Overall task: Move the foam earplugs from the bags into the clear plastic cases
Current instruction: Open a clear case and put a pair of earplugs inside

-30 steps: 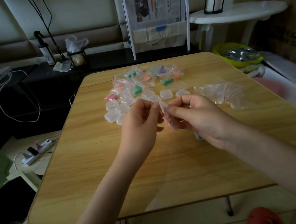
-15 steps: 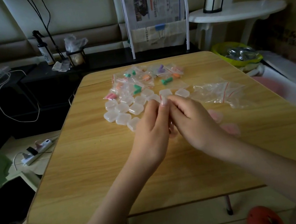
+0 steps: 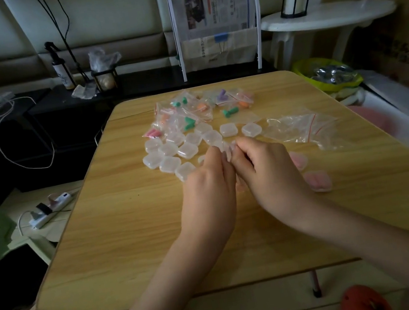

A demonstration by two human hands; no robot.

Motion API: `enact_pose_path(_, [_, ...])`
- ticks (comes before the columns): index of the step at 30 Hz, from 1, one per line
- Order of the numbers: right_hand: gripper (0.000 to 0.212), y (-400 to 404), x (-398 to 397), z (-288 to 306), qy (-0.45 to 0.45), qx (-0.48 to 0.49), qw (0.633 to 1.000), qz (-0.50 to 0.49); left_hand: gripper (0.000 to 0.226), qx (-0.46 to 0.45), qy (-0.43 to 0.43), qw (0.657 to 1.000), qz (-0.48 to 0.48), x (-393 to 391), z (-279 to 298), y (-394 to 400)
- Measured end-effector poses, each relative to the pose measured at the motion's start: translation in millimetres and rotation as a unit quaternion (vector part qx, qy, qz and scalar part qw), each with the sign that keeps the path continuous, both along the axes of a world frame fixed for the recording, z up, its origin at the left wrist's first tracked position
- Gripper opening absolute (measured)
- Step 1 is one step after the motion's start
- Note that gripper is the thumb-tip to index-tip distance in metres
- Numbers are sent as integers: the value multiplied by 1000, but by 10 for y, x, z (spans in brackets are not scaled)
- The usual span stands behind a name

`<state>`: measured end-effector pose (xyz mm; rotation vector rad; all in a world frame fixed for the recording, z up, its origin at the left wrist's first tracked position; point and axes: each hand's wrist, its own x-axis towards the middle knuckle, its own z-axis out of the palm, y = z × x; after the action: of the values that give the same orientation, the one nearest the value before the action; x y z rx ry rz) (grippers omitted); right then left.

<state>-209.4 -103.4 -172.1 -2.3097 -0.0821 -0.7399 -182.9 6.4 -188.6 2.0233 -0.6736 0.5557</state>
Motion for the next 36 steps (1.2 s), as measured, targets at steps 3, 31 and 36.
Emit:
enact_pose_path(3, [29,-30,2,10,-29,-85,995,-36,30,16,-24,999,30,-11,23,0])
enact_pose_path(31, [56,-300,115,211,153,76,981,94,12,-75,78,994,10,21,283,118])
enact_pose_path(36, [44,-270,91,242,140,151,966,159,14,-177,331,924,-73,263,334,314])
